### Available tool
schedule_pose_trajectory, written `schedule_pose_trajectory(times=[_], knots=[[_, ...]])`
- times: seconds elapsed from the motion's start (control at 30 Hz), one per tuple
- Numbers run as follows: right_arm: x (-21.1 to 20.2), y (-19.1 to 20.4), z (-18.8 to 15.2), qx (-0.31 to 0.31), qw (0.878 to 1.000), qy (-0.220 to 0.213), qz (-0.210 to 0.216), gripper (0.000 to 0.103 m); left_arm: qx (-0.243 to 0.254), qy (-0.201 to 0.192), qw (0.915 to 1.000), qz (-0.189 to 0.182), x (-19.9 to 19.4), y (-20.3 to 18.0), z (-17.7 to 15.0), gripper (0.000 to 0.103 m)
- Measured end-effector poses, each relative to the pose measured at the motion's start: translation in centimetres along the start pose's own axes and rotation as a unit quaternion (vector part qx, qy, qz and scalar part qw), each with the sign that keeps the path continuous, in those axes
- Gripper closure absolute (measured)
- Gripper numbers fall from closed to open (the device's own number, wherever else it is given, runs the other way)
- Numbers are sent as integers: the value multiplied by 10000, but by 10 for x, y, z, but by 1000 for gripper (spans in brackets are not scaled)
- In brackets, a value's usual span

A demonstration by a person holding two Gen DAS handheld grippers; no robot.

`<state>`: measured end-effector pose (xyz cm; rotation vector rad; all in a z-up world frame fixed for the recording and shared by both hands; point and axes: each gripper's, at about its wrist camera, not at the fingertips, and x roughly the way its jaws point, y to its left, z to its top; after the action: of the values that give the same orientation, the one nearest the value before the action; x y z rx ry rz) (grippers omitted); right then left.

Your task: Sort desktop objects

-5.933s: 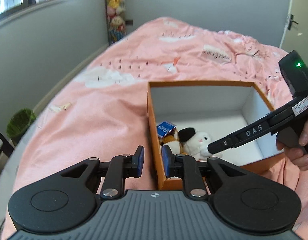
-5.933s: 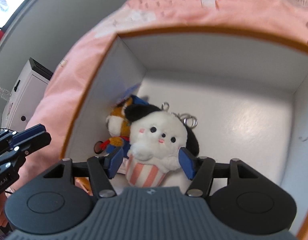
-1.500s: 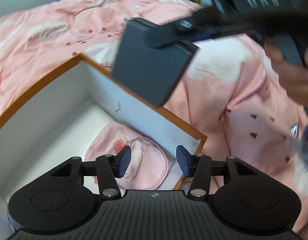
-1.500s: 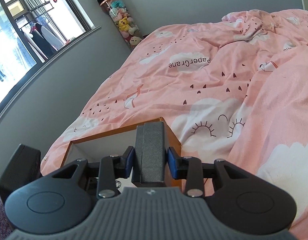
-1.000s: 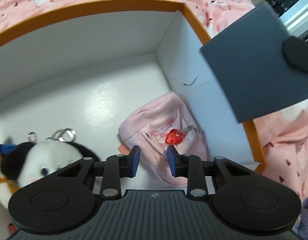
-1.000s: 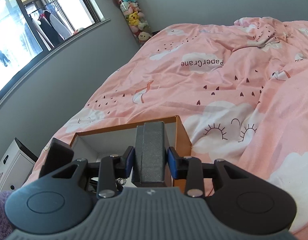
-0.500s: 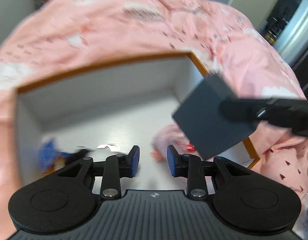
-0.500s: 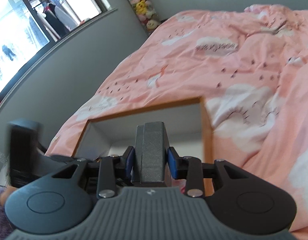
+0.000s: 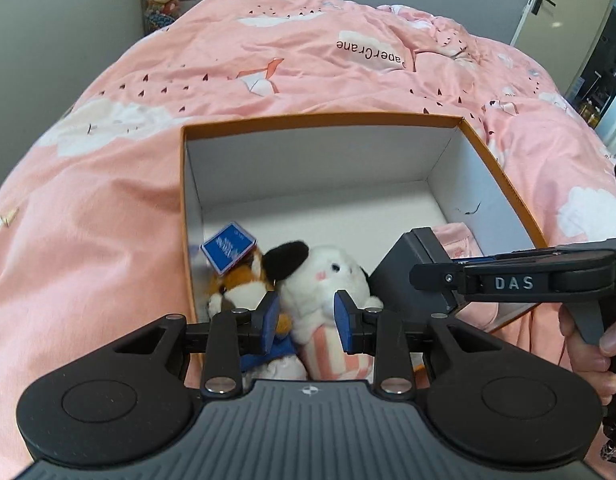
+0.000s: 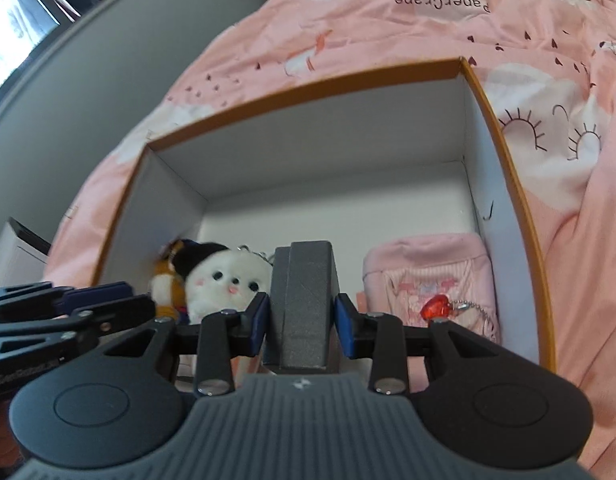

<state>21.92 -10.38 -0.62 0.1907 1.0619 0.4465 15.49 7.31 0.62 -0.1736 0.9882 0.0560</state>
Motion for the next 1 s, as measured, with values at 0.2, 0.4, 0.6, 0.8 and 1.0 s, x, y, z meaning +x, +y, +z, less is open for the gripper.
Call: schedule_pose_trajectory(times=[0.2,0.4,0.6,0.8,1.0], knots=[[11,16,-6,-112,9994,243,-224,65,-170,21,9998,-96,1,16,-12,69],[6,17,-3,-321,9979,340,-457,66,-273,-28,9994,-189,-3,20,-20,69],[1,19,6,-512,9954,440,-683,66,-339,-97,9990,-285,-4,22,-23,69],[4,20,7,-618,9926,469,-936,68,-349,-150,9987,-350,-7,23,-24,69],[7,15,0,-544,9922,574,-966,68,-337,-156,9985,-398,-9,21,-25,69]])
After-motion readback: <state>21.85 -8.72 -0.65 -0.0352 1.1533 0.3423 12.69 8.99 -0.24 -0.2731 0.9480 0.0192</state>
